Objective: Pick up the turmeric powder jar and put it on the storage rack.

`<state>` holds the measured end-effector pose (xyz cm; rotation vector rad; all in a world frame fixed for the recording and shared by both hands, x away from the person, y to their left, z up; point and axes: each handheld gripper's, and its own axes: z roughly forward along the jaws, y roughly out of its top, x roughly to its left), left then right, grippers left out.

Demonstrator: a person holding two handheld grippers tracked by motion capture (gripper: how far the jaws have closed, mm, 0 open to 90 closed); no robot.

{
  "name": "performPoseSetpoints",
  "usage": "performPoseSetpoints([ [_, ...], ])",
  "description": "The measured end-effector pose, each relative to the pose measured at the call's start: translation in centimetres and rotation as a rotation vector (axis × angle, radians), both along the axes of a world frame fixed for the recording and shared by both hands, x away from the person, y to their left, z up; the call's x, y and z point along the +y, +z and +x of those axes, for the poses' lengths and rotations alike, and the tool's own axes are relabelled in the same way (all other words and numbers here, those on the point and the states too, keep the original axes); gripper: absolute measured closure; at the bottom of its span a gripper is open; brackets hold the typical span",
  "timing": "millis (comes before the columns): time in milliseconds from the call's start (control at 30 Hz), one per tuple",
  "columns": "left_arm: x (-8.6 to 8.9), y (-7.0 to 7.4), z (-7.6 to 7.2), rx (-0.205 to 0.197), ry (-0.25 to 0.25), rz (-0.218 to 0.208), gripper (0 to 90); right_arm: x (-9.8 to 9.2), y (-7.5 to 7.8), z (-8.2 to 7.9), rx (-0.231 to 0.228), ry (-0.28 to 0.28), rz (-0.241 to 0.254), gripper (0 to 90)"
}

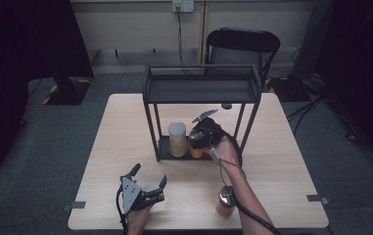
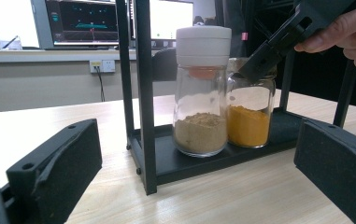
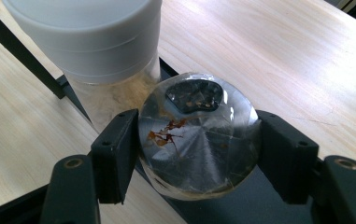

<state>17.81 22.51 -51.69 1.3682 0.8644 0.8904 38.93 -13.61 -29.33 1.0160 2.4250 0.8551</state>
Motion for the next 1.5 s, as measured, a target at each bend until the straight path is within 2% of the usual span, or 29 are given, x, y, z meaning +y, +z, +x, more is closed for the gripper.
performPoseSetpoints([
  [167, 0.01, 0.00, 0.00, 0.000, 0.000, 0.000, 0.3, -0.08, -0.15, 0.02, -0.003, 0.002, 0.005, 34.2],
  [333, 0.00, 0.00, 0.00, 0.000, 0.000, 0.000, 0.3, -0.57, -0.60, -0.16, -0.009, -0.002, 0.031, 34.0],
  [933, 0.02, 0.02, 0.00, 0.001, 0.000, 0.000, 0.3, -0.27, -0.56, -0.18, -0.014, 0.004, 0.014, 32.1],
  [1367, -0.03, 0.01, -0.02, 0.001, 0.003, -0.001, 0.3, -0.74, -0.65, 0.01, -0.007, 0.005, 0.022, 24.1],
  [1500, -0.04, 0.01, -0.02, 0.000, 0.003, 0.000, 0.3, -0.88, -0.73, -0.31, -0.024, -0.004, 0.036, 13.5],
])
